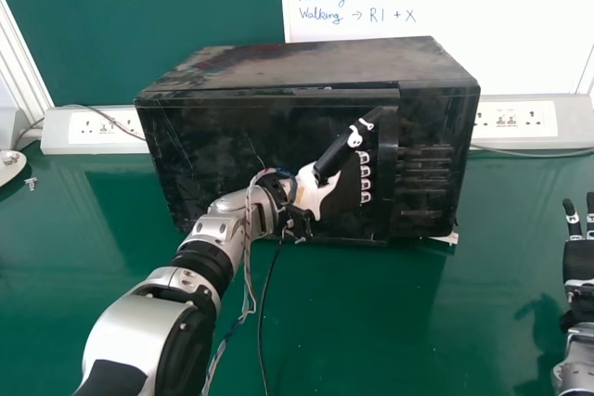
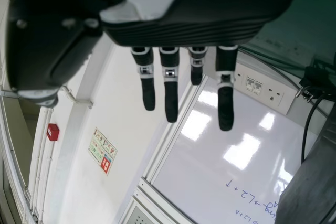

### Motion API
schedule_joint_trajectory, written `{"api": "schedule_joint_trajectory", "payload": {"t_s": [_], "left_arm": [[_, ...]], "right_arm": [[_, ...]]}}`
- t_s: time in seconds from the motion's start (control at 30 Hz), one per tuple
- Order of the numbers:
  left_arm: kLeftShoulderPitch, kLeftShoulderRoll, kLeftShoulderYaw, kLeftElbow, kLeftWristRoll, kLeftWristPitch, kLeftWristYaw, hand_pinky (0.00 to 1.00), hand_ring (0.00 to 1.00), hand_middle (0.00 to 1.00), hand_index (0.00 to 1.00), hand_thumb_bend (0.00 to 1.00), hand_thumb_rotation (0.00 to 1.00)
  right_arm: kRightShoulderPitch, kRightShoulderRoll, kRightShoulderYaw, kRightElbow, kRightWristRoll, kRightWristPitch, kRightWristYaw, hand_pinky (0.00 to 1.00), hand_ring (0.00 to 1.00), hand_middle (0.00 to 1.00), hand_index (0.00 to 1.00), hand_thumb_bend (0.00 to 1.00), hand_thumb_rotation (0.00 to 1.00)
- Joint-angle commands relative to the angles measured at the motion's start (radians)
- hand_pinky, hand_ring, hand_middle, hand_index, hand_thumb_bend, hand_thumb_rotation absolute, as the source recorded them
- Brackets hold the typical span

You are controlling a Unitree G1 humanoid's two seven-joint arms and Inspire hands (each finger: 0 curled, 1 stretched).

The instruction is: Open the door of oven

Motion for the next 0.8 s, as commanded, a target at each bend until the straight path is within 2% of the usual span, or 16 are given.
{"api": "schedule_joint_trajectory", "payload": {"t_s": [0.0,0.33,0.47,0.6,0.77], "left_arm": [[-0.029,-0.023,-0.018,0.004,0.009,-0.014,-0.037,0.44,0.66,0.75,0.85,0.84,0.87],[-0.02,0.003,-0.022,-0.008,0.021,-0.037,-0.076,0.43,0.64,0.73,0.82,0.84,0.85],[-0.013,0.023,-0.02,-0.014,0.021,-0.05,-0.101,0.43,0.64,0.73,0.82,0.84,0.86],[-0.006,0.044,-0.021,-0.019,0.024,-0.063,-0.119,0.42,0.64,0.72,0.81,0.84,0.86],[0.002,0.067,-0.021,-0.027,0.024,-0.079,-0.183,0.42,0.63,0.71,0.81,0.85,0.86]], "right_arm": [[0.01,0.007,0.005,-0.006,0.0,0.002,-0.002,0.8,0.88,0.87,0.85,1.0,0.93],[0.011,0.013,0.005,-0.019,0.001,0.007,-0.012,0.67,0.8,0.81,0.83,1.0,0.91],[0.011,0.014,0.006,-0.022,-0.001,0.005,-0.025,0.65,0.77,0.79,0.82,1.0,0.91],[0.01,0.004,0.002,-0.007,0.004,0.015,-0.01,0.65,0.77,0.8,0.85,1.0,0.91],[0.009,0.004,0.002,-0.008,0.002,0.014,-0.02,0.62,0.73,0.77,0.83,1.0,0.92]]}}
